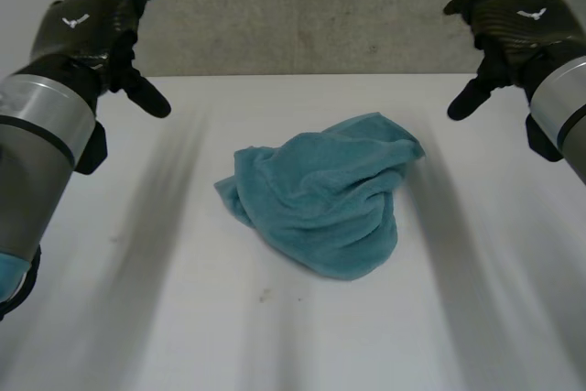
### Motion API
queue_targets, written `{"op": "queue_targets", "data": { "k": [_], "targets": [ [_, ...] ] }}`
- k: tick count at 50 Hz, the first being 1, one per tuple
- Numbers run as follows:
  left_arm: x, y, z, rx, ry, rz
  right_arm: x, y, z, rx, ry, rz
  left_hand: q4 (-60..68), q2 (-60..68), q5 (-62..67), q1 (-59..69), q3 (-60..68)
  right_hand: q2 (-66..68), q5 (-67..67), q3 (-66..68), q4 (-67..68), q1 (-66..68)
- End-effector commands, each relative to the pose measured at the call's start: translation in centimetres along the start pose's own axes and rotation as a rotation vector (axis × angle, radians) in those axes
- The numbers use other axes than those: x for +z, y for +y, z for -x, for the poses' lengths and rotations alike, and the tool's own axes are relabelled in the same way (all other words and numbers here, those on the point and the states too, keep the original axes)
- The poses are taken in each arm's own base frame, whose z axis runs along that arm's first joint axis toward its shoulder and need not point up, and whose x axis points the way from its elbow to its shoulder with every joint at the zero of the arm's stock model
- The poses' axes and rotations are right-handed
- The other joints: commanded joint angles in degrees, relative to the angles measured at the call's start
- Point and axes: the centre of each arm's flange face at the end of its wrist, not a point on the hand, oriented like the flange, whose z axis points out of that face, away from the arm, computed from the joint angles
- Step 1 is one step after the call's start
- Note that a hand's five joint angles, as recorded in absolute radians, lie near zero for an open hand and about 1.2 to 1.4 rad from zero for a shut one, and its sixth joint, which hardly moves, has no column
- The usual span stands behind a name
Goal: Fold the laundry
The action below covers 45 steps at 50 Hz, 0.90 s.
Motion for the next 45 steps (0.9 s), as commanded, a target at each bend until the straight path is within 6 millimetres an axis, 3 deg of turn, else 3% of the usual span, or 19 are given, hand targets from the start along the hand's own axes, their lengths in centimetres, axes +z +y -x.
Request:
{"op": "queue_targets", "data": {
  "k": [1, 5, 7, 11, 13, 14, 16, 21, 27, 30, 32, 33, 35, 36, 37, 41, 43, 44, 45],
  "targets": [
    [1.6, 3.3, -0.6, 0.01, 0.054, 0.082, 1.3, 2.9, 1.7, -0.043, -0.158, 0.077, 2.8, 3.0, 0.7, 2.6, 2.8, -2.6, -3.8, -2.3, -3.3, -0.5],
    [2.4, 5.3, -1.4, 0.01, 0.128, 0.133, 2.1, 4.6, 2.2, -0.082, -0.203, 0.113, 4.0, 4.2, 1.9, 3.8, 4.0, -2.0, -3.3, -1.7, -2.7, 0.1],
    [4.0, 8.1, -2.4, 0.004, 0.214, 0.177, 3.1, 6.7, 2.5, -0.105, -0.227, 0.157, 4.0, 4.2, 1.9, 3.8, 4.0, -1.7, -2.9, -1.4, -2.4, 0.4],
    [5.6, 10.3, -3.0, 0.002, 0.241, 0.188, 4.3, 8.9, 2.8, -0.111, -0.238, 0.205, 4.0, 4.2, 1.9, 3.8, 4.0, -1.1, -2.4, -0.9, -1.9, 0.9],
    [7.1, 12.5, -3.2, 0.004, 0.252, 0.2, 5.4, 11.1, 2.9, -0.106, -0.242, 0.245, 4.2, 4.3, 2.1, 4.0, 4.2, -1.3, -2.6, -1.0, -2.0, 0.8],
    [7.1, 12.5, -3.2, 0.004, 0.252, 0.2, 5.4, 11.2, 2.9, -0.106, -0.242, 0.246, 4.2, 4.3, 2.1, 4.0, 4.2, -1.3, -2.6, -1.0, -2.0, 0.8],
    [7.8, 13.4, -3.4, 0.009, 0.255, 0.199, 6.7, 13.1, 2.9, -0.103, -0.24, 0.263, 4.2, 4.3, 2.1, 4.0, 4.2, -1.5, -2.8, -1.2, -2.2, 0.6],
    [9.8, 17.8, -3.6, 0.081, 0.264, 0.201, 8.3, 15.8, 2.4, -0.102, -0.221, 0.267, 5.7, 5.8, 3.6, 5.5, 5.7, -0.8, -2.1, -0.5, -1.5, 1.3],
    [10.6, 20.4, -3.7, 0.163, 0.274, 0.185, 9.6, 17.7, 2.4, -0.11, -0.203, 0.238, 9.1, 9.2, 6.9, 8.9, 9.1, 3.9, 2.6, 4.2, 3.2, 6.0],
    [10.6, 21.7, -3.9, 0.179, 0.293, 0.195, 10.1, 18.7, 2.4, -0.114, -0.199, 0.23, 18.3, 18.5, 16.2, 18.1, 18.3, 12.8, 11.5, 13.1, 12.1, 14.9],
    [10.6, 22.5, -4.2, 0.177, 0.326, 0.204, 10.6, 18.9, 2.5, -0.122, -0.196, 0.199, 34.9, 35.0, 32.7, 34.7, 34.9, 39.7, 38.5, 40.0, 39.0, 41.8],
    [10.6, 22.5, -4.2, 0.177, 0.326, 0.204, 10.6, 18.9, 2.5, -0.122, -0.196, 0.199, 35.0, 35.1, 32.8, 34.8, 35.0, 39.9, 38.6, 40.2, 39.2, 42.0],
    [10.5, 22.7, -4.6, 0.175, 0.355, 0.201, 11.4, 18.3, 2.2, -0.134, -0.17, 0.137, 58.4, 58.5, 56.3, 58.2, 58.4, 67.3, 66.0, 67.6, 66.6, 69.4],
    [10.5, 22.7, -4.6, 0.175, 0.356, 0.201, 11.4, 18.2, 2.2, -0.134, -0.17, 0.137, 58.5, 58.7, 56.4, 58.3, 58.5, 67.4, 66.1, 67.7, 66.7, 69.5],
    [10.6, 22.4, -4.8, 0.178, 0.355, 0.189, 12.0, 17.5, 2.1, -0.143, -0.153, 0.093, 70.3, 70.5, 68.2, 70.1, 70.3, 67.4, 66.2, 67.7, 66.7, 69.5],
    [11.8, 20.1, -5.0, 0.183, 0.315, 0.084, 13.2, 15.4, 1.5, -0.159, -0.095, -0.012, 70.4, 70.6, 68.3, 70.2, 70.5, 67.4, 66.2, 67.7, 66.7, 69.5],
    [13.3, 15.0, -4.6, 0.185, 0.208, -0.1, 14.5, 11.8, 1.0, -0.173, -0.031, -0.152, 70.4, 70.6, 68.3, 70.2, 70.5, 67.4, 66.2, 67.7, 66.7, 69.5],
    [13.3, 14.9, -4.6, 0.185, 0.207, -0.101, 14.5, 11.8, 1.0, -0.173, -0.031, -0.153, 70.4, 70.6, 68.3, 70.2, 70.5, 67.4, 66.2, 67.7, 66.7, 69.5],
    [13.8, 12.1, -4.2, 0.179, 0.146, -0.199, 14.9, 9.2, 0.4, -0.18, 0.008, -0.237, 70.4, 70.6, 68.3, 70.2, 70.5, 67.4, 66.2, 67.7, 66.7, 69.5]
  ]
}}
